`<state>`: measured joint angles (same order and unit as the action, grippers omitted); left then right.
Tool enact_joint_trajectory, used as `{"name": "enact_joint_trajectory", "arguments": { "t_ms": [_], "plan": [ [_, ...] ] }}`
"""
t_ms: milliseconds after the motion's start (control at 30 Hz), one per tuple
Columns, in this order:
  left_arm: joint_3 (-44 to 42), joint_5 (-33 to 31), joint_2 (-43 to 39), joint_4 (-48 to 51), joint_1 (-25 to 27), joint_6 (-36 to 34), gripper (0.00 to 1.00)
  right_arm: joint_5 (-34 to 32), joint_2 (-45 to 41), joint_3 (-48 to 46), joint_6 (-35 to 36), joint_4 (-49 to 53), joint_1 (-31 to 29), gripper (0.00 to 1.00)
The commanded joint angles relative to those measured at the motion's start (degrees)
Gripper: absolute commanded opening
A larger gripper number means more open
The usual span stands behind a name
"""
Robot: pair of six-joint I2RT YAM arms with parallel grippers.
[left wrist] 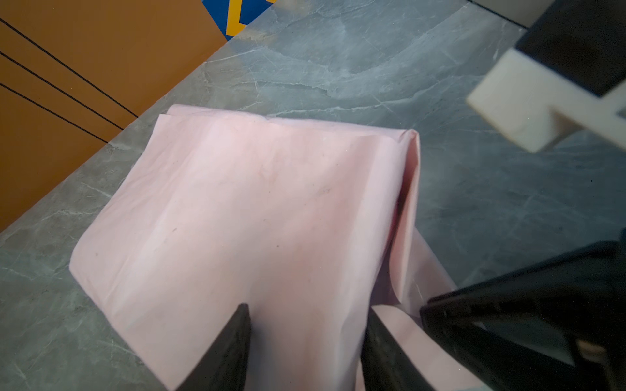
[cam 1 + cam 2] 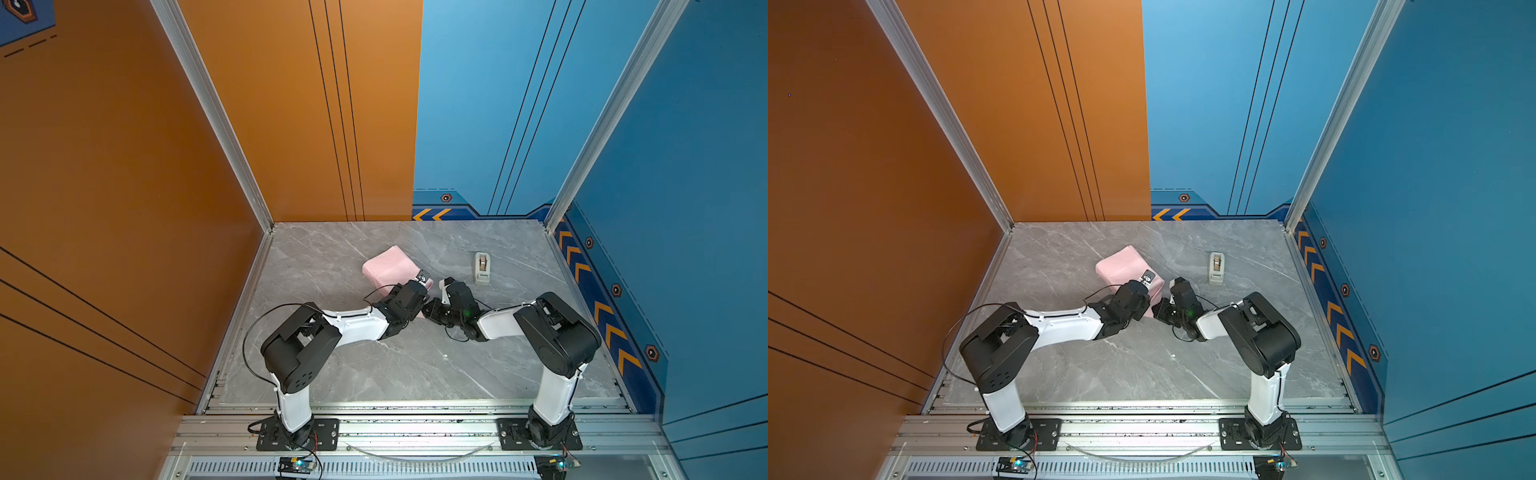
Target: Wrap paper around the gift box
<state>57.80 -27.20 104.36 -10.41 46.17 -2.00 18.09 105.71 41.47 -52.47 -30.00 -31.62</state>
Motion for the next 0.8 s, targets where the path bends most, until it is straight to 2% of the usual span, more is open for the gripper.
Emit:
{"name": "enact_joint_trajectory", "arguments": {
  "t_ms": [0, 167, 267, 567, 767],
  "plan": [
    [-4.2, 8.4, 6.1, 12.3, -1.0, 3.0, 0.51, -0.4, -2.8, -3.8, -1.4, 8.7, 0.3, 0.19],
    [-4.5, 9.0, 6.1, 11.4, -1.2, 3.7, 0.51, 0.7, -11.0, -5.1, -0.4, 13.5, 2.8, 0.39],
    [-4.6, 9.2, 6.1, 11.3, -1.2, 3.9, 0.51, 2.9, -12.0, -4.4, -1.7, 15.9, 3.9, 0.45],
    [-4.9, 9.5, 5.9, 10.6, -1.2, 4.1, 0.51, 6.2, -5.7, -1.5, -10.4, 12.2, 4.2, 0.49],
    [-4.9, 9.2, 5.7, 10.3, -1.3, 4.2, 0.5, 6.1, -1.8, 1.7, -10.6, 13.6, 4.5, 0.49]
  ]
}}
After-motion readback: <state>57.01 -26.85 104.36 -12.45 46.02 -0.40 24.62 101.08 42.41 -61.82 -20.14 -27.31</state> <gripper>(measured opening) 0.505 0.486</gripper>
